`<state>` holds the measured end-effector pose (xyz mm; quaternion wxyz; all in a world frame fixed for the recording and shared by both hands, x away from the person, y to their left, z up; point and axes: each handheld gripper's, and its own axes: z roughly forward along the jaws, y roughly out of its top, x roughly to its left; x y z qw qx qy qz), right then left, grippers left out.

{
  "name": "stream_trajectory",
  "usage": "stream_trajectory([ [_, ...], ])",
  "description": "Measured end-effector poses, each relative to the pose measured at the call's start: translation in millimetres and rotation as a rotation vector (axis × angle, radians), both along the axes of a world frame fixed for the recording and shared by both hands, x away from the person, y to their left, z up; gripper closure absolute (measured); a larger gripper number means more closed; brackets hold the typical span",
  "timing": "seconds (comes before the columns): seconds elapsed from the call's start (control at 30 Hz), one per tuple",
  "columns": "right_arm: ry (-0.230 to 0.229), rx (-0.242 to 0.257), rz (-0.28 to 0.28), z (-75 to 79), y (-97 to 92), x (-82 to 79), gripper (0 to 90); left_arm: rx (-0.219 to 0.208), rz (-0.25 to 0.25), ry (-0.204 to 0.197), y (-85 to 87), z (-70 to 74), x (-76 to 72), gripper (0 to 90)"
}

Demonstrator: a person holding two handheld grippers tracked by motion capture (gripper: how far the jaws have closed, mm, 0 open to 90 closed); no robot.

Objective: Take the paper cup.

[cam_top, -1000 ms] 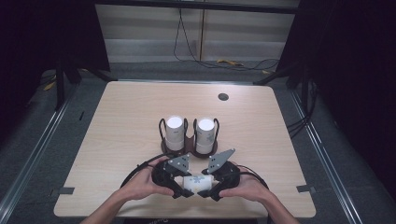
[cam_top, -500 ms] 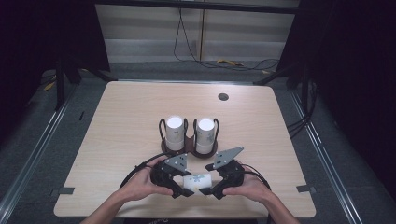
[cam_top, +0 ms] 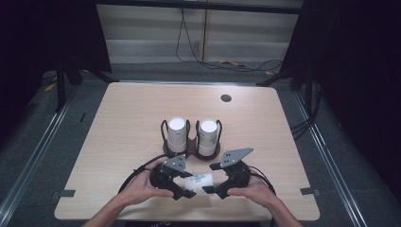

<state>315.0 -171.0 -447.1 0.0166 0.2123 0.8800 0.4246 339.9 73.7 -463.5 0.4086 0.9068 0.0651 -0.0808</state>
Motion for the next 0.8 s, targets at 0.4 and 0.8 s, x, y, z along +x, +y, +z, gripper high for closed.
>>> stream_trajectory([
  [0.4, -0.005, 0.04, -0.034, 0.8, -6.3, -0.7, 15.4, -0.074, 0.066, 0.024, 5.4, -1.5, 1.9, 35.9],
  [0.8, -0.012, 0.122, -0.09, 8.0, -15.6, -2.6, 15.0, -0.126, 0.098, 0.017, 14.8, 2.3, -0.8, 35.9],
])
